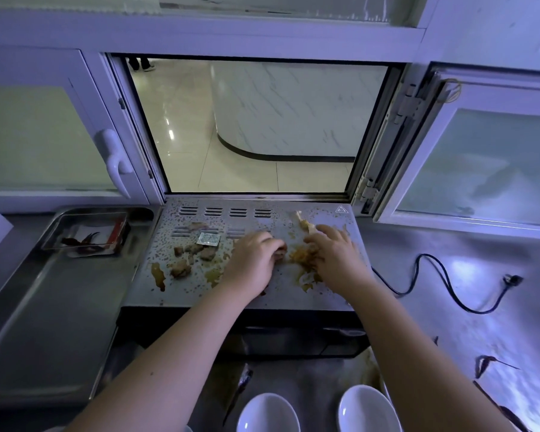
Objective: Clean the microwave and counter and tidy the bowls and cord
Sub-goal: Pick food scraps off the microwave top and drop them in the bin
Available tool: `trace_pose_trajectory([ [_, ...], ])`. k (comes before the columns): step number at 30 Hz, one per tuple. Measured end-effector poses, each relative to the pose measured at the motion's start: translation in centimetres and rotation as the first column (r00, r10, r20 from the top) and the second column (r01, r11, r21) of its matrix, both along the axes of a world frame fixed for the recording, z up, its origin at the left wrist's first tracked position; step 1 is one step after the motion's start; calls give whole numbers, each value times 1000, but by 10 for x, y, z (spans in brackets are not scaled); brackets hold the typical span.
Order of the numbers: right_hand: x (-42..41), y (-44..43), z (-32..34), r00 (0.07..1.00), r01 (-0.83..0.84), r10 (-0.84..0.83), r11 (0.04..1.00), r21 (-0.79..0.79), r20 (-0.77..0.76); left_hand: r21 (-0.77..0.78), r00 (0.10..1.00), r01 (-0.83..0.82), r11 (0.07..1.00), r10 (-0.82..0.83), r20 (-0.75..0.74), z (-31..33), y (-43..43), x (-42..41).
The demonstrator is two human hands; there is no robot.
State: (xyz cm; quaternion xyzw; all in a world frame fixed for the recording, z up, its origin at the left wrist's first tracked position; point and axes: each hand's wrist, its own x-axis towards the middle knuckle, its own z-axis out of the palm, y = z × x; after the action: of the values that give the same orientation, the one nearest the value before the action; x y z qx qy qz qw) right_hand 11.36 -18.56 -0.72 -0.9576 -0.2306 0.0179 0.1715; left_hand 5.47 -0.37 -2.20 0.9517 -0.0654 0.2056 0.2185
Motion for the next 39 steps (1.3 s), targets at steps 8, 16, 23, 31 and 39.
trace_pose_trajectory([
  [8,-6,1,-5,998,-41,40,999,-9,-46,-6,1000,-26,1000,26,3,-3,-3,0],
  [16,-17,-3,-11,997,-53,48,996,75,63,-6,999,-33,999,33,2,-1,-6,-2],
  [23,-8,-9,-4,986,-88,48,963,255,158,-45,998,-62,997,63,18,10,4,0],
  [31,-17,18,25,945,-284,208,906,314,254,-103,992,-117,988,121,30,22,37,-14],
  [39,-53,65,28,930,-358,306,880,311,204,-133,965,-252,959,259,43,22,91,-67],
])
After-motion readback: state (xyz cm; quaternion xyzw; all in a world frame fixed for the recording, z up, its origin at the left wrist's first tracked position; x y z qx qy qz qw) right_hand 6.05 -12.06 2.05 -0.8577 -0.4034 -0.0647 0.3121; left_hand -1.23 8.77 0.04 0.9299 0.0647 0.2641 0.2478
